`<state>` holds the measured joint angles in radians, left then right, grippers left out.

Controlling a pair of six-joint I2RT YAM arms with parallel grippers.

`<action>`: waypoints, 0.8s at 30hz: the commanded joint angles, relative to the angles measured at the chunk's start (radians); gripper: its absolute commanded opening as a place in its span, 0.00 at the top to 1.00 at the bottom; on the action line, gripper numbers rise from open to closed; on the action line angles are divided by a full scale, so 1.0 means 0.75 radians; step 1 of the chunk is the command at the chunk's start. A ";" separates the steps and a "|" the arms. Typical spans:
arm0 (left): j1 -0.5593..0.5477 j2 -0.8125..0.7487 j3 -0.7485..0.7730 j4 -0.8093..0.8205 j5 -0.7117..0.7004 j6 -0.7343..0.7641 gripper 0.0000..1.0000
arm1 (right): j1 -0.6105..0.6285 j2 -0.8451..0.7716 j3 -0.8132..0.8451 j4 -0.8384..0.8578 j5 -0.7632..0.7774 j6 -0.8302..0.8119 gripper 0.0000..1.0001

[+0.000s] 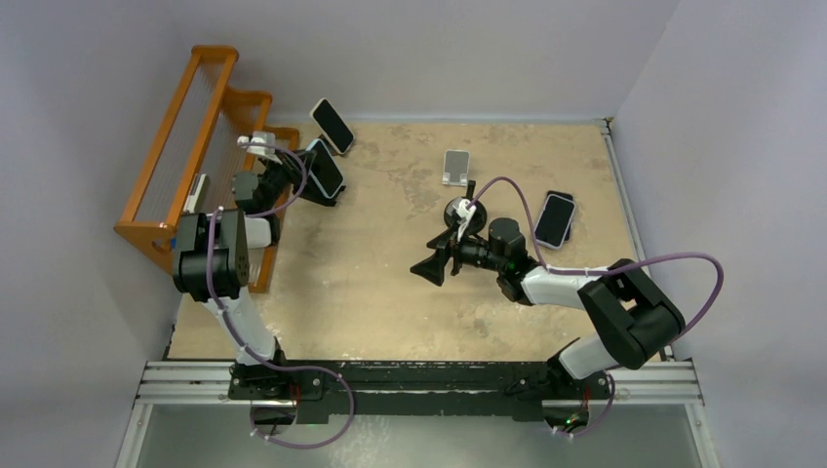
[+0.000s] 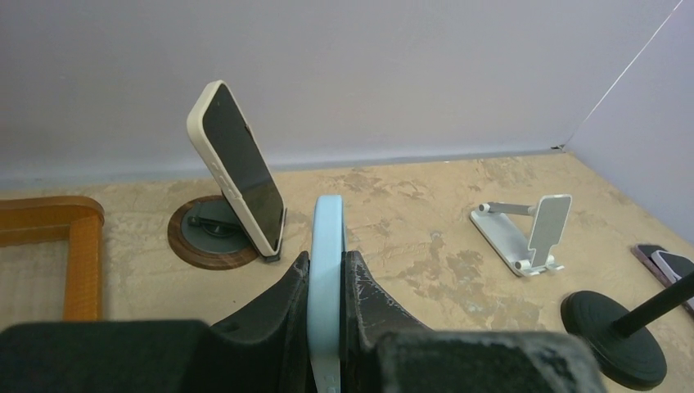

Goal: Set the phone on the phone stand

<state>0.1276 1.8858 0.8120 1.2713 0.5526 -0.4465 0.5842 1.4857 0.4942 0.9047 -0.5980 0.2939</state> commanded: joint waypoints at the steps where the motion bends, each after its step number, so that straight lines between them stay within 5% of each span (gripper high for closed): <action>1: -0.001 -0.138 0.081 -0.035 0.009 0.106 1.00 | 0.008 0.003 0.022 0.083 -0.028 -0.028 0.01; 24: -0.002 -0.046 0.008 0.035 0.016 0.117 1.00 | 0.008 0.001 0.020 0.075 -0.027 -0.032 0.01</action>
<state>0.1276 1.8526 0.8227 1.1885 0.5667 -0.3786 0.5842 1.4857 0.4942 0.9047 -0.5980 0.2928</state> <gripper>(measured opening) 0.119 0.987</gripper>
